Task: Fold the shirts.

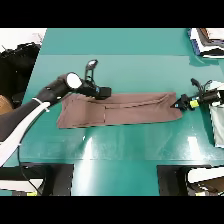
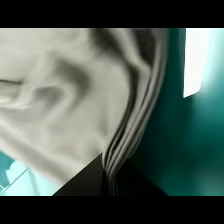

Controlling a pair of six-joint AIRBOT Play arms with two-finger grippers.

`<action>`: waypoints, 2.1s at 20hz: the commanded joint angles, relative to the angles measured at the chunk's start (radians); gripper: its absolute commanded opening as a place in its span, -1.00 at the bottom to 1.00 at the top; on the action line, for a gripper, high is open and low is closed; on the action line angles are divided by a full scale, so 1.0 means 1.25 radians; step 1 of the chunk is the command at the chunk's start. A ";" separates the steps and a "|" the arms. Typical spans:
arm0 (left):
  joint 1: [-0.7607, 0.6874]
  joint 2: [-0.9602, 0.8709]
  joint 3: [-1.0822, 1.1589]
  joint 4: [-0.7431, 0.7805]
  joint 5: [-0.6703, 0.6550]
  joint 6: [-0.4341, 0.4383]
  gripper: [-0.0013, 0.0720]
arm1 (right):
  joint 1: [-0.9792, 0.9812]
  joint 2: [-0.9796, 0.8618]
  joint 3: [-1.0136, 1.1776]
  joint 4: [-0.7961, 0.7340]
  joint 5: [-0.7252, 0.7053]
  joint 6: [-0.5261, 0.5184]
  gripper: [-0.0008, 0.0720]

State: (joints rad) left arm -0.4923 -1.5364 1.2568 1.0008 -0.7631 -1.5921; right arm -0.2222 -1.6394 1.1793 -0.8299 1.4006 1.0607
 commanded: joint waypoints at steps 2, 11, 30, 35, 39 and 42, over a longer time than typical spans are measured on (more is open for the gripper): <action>-0.069 -0.103 0.066 -0.012 0.015 -0.004 -0.89 | 0.061 0.108 0.117 0.078 0.038 0.027 -0.93; -0.082 -0.147 0.075 -0.015 0.054 -0.005 -0.89 | 0.325 0.219 0.358 0.085 0.003 0.152 -0.93; 0.369 0.331 0.080 0.290 -0.174 -0.003 -0.88 | 0.898 -0.011 0.393 0.251 -0.312 0.000 0.16; 0.430 0.393 0.080 0.293 -0.205 0.017 -0.88 | 0.895 -0.043 0.392 0.183 -0.230 0.049 0.61; 0.430 0.393 0.079 0.289 -0.233 0.017 -0.89 | 0.766 -0.002 0.347 -0.012 -0.165 0.131 0.61; 0.430 0.393 0.079 0.285 -0.244 0.017 -0.88 | 0.619 0.037 0.213 -0.048 -0.171 0.161 0.61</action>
State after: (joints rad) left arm 0.0399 -1.0504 1.3560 1.3579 -1.0473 -1.5726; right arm 0.6880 -1.6272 1.5566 -0.7959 1.1679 1.2072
